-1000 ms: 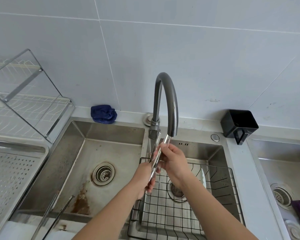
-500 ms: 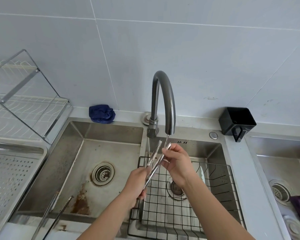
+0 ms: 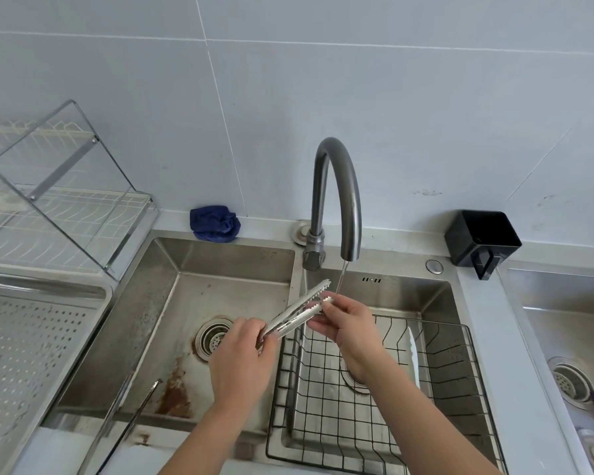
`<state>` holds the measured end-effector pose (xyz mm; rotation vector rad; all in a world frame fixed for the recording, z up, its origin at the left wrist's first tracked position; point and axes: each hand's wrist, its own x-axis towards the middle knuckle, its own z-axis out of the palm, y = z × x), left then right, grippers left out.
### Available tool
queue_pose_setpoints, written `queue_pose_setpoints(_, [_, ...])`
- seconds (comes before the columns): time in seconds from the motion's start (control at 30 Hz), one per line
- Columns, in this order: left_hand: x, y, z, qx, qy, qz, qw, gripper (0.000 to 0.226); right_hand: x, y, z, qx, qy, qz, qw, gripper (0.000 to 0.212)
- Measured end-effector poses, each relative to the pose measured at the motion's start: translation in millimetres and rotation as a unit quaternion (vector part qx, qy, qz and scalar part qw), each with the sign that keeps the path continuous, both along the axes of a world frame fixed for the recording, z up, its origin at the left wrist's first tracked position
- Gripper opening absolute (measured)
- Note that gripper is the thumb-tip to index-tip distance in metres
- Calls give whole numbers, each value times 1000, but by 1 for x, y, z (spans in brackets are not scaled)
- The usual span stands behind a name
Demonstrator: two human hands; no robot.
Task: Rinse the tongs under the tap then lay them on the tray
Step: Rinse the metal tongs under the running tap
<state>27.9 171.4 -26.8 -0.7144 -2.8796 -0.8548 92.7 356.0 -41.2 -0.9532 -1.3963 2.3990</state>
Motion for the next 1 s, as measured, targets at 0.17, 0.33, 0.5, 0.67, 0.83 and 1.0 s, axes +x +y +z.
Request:
queue_pose_setpoints(0.17, [-12, -8, 9, -45, 49, -26, 997, 10, -5, -5, -2, 23, -33, -16, 999, 19])
queue_pose_setpoints(0.33, [-17, -7, 18, -63, 55, -39, 996, 8, -10, -7, -5, 70, -105, -14, 992, 26])
queue_pose_setpoints(0.5, [-22, 1, 19, -57, 60, -59, 995, 7, -13, -7, -6, -6, -64, -46, 997, 15])
queue_pose_setpoints(0.67, [-27, 26, 10, -119, -58, -106, 985, 31, -23, 1, 3, -138, 38, -103, 984, 16])
queue_pose_setpoints(0.83, [-21, 54, 10, 17, -295, -95, 951, 45, -30, 1, 19, -211, 148, -129, 958, 21])
queue_pose_setpoints(1.0, [-16, 68, 9, 140, -560, -100, 810, 57, -21, 13, 32, -161, 148, -41, 975, 28])
